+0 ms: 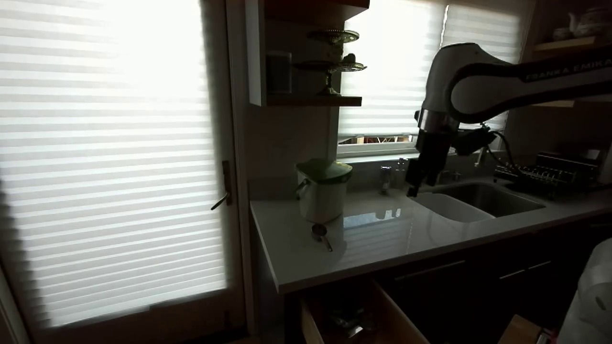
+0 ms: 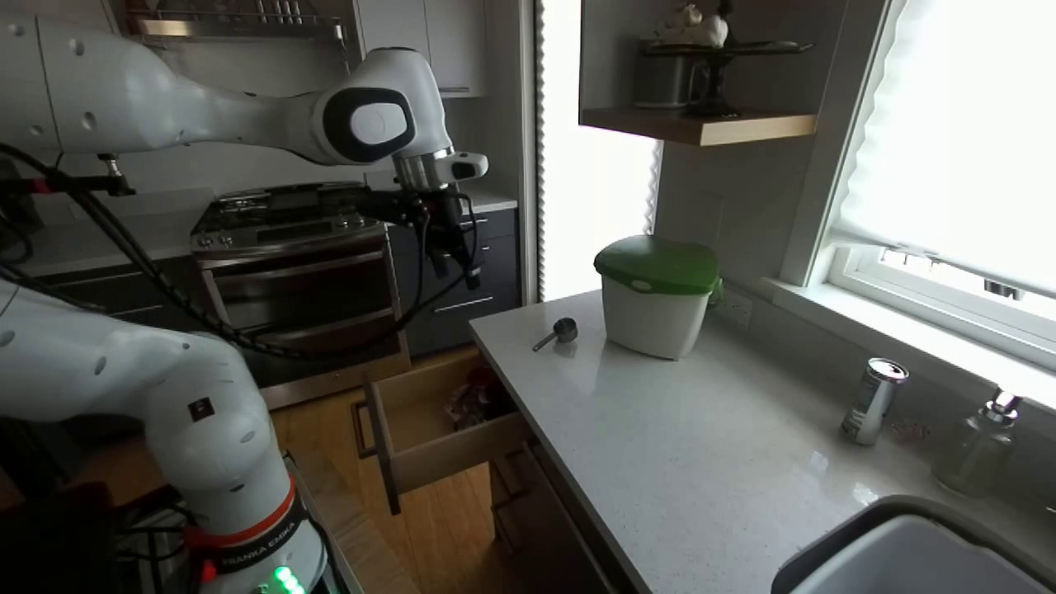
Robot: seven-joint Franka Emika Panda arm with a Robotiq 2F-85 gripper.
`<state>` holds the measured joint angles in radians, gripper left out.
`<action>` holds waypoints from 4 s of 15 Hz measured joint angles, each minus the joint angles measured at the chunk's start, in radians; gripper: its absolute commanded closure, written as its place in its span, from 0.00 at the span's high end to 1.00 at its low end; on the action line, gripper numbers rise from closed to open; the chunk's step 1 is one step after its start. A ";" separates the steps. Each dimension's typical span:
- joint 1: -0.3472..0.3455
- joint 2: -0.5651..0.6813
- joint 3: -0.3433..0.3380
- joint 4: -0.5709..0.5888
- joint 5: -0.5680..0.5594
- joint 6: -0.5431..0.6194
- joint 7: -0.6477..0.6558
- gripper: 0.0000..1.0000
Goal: Pick up the pink and silver measuring spoon from the open drawer and put it on the kitchen counter
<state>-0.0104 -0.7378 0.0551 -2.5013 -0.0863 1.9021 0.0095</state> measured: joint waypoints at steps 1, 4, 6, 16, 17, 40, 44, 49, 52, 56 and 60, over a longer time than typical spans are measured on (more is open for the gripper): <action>0.031 0.004 0.030 -0.010 0.027 0.000 0.017 1.00; 0.099 0.034 0.121 -0.041 0.087 0.000 0.116 1.00; 0.116 0.070 0.176 -0.059 0.117 0.000 0.207 1.00; 0.142 0.264 0.245 -0.058 0.206 0.073 0.357 1.00; 0.142 0.264 0.244 -0.057 0.206 0.073 0.357 1.00; 0.195 0.446 0.329 -0.052 0.221 0.266 0.653 1.00; 0.191 0.573 0.325 -0.049 0.180 0.452 0.696 1.00; 0.160 0.743 0.287 -0.007 -0.075 0.512 0.844 1.00; 0.158 0.768 0.283 0.012 -0.087 0.512 0.850 1.00; 0.173 0.769 0.267 0.016 -0.086 0.522 0.830 1.00; 0.187 0.826 0.225 0.035 -0.100 0.656 0.728 1.00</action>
<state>0.1768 0.0884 0.2800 -2.4658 -0.1861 2.5585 0.7376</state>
